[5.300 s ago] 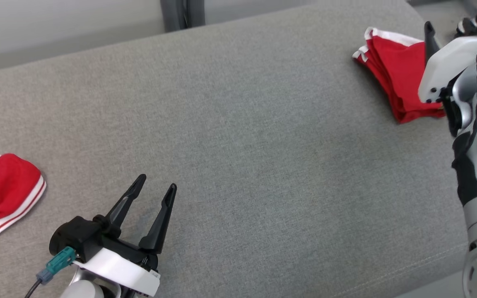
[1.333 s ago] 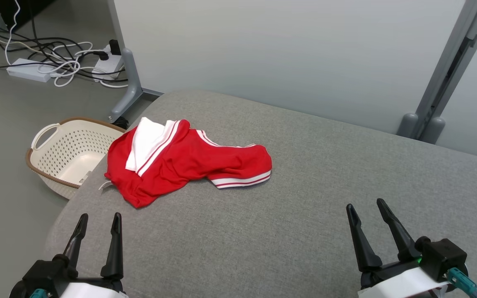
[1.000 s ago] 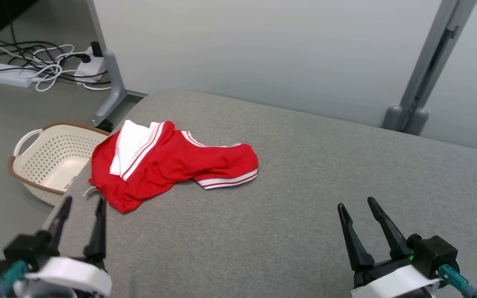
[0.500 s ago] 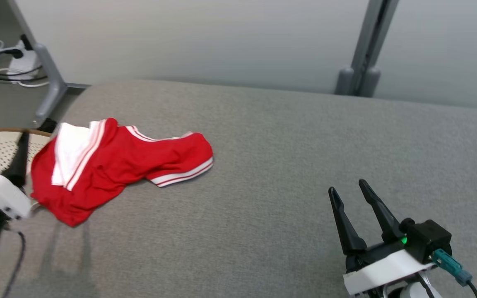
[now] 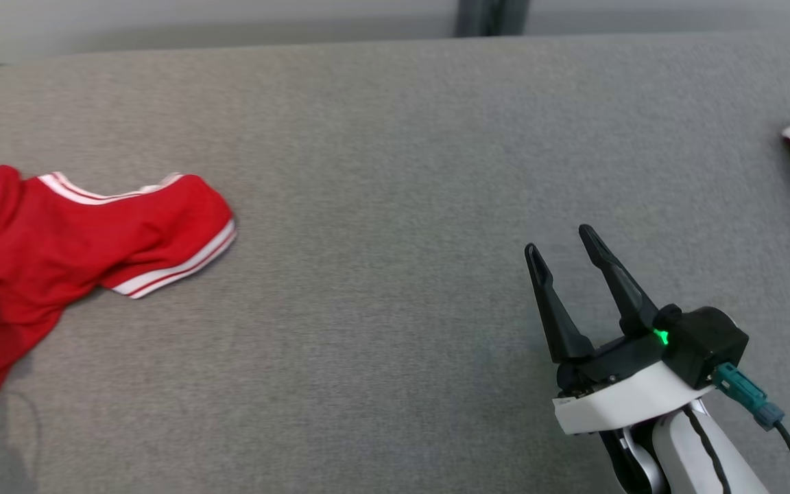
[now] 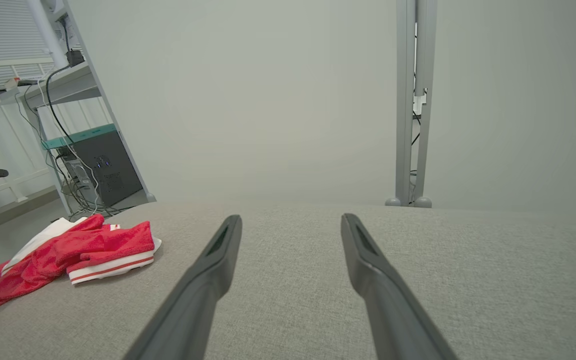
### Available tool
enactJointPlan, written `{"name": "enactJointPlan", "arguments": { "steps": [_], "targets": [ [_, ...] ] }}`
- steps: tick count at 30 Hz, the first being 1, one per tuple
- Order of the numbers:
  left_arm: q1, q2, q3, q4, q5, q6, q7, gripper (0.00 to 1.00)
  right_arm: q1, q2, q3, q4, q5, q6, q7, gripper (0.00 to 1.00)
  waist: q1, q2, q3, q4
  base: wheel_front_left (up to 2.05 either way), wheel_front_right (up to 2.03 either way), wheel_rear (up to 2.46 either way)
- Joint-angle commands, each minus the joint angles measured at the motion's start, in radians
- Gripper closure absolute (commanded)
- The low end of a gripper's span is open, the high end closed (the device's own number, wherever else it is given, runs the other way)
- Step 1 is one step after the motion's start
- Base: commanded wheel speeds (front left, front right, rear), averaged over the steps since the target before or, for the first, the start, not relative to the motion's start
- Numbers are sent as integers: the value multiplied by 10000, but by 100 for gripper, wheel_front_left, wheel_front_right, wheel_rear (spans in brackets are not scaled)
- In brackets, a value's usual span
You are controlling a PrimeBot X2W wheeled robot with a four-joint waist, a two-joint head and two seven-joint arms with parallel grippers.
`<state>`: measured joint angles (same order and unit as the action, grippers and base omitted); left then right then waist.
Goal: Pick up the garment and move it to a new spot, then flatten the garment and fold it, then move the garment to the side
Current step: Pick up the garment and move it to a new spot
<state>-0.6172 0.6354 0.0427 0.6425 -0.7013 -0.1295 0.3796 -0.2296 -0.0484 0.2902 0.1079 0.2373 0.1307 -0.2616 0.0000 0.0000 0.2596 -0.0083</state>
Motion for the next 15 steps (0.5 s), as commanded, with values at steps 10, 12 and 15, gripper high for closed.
{"name": "enactJointPlan", "arguments": {
  "steps": [10,12,15],
  "targets": [
    [-988,1358,-1015,2044,-1245,-17,-69,0,-582,-42,155,-609,-93,2,-50,0,0,0,1713,-1659,0,0,0],
    [-1056,1450,-1180,2321,-1481,-18,-91,0,-616,-43,141,-702,-126,2,-50,0,0,0,1865,-1772,0,0,0],
    [-1110,1516,-1400,2493,-1732,-18,5,0,-625,-42,106,-774,-183,2,-50,0,0,0,1967,-1841,0,0,0]
  ]
}}
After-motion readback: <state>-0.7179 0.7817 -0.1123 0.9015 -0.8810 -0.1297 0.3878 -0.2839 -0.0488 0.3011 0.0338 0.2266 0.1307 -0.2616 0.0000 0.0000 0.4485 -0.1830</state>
